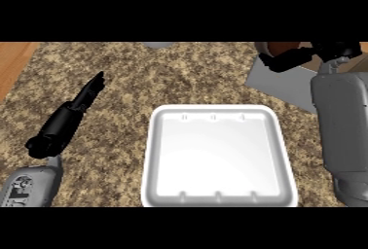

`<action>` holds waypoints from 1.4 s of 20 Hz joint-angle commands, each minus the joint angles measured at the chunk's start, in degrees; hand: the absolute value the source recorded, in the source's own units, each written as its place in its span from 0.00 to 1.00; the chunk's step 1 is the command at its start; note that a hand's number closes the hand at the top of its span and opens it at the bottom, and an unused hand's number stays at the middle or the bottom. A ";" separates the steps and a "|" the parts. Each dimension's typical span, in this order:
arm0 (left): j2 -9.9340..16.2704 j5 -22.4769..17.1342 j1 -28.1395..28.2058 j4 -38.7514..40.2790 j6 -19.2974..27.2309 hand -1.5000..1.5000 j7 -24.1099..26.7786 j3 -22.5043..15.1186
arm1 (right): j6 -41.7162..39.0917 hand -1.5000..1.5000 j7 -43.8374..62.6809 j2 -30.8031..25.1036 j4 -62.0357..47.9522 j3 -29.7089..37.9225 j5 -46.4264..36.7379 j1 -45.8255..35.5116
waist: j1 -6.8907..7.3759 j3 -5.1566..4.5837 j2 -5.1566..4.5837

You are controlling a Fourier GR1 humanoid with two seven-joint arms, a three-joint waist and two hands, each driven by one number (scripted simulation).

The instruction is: Pick the cupcake from the tray and place it in the cardboard box

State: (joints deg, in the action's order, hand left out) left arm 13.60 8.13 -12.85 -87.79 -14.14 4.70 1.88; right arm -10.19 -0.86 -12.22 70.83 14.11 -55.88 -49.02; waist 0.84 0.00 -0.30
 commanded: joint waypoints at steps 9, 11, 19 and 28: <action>0.30 0.75 -4.91 2.51 -0.19 0.50 -1.11 0.57 | -7.22 1.00 -9.10 -14.39 -33.14 -0.07 -4.47 -9.10 | 1.09 0.03 -0.68; -1.12 1.23 -1.83 -0.82 0.25 0.50 -0.86 -1.21 | -7.93 1.00 -14.86 -17.96 -37.35 0.14 -4.41 -7.87 | 1.55 0.07 -0.66; -1.87 1.36 -1.99 -0.75 -0.44 0.50 -0.78 -2.27 | -13.45 0.00 -23.15 -21.32 -49.93 -3.96 -8.44 -12.41 | 2.40 0.12 -1.00; -0.58 0.63 -2.08 0.78 -0.65 0.50 0.21 0.01 | -14.22 0.00 -33.97 -19.64 -53.08 15.24 11.29 -15.11 | 1.25 0.31 -0.89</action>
State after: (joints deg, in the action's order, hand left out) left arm 12.30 8.80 -14.96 -87.94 -14.46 3.92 1.27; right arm -22.93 -32.42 -33.02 20.00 19.79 -54.19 -62.70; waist 2.47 0.19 -1.04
